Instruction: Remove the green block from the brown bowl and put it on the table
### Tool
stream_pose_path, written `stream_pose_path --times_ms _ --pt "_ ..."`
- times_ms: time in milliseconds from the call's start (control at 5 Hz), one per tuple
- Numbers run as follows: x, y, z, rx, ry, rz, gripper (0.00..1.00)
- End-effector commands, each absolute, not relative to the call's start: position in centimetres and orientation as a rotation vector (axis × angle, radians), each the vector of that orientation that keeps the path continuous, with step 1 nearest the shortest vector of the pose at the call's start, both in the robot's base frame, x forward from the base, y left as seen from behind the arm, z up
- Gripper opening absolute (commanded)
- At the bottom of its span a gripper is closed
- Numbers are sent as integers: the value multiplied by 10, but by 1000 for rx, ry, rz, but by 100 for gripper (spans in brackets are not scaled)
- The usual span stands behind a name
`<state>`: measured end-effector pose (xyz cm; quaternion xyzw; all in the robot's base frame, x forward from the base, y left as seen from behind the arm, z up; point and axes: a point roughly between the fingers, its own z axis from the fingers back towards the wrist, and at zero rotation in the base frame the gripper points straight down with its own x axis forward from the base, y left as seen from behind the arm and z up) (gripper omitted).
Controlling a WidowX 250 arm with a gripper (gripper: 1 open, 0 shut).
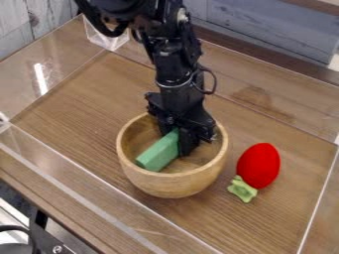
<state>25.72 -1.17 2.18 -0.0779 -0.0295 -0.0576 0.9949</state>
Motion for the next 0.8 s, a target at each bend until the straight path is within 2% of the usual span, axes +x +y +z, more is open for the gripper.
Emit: stream_pose_path --times_ms 0,200,600 --pt "250 -12 30 -159 -48 -130 0" --pt "251 -9 51 -157 -76 -118 0" --pt "253 5 76 -172 -105 -84 0"
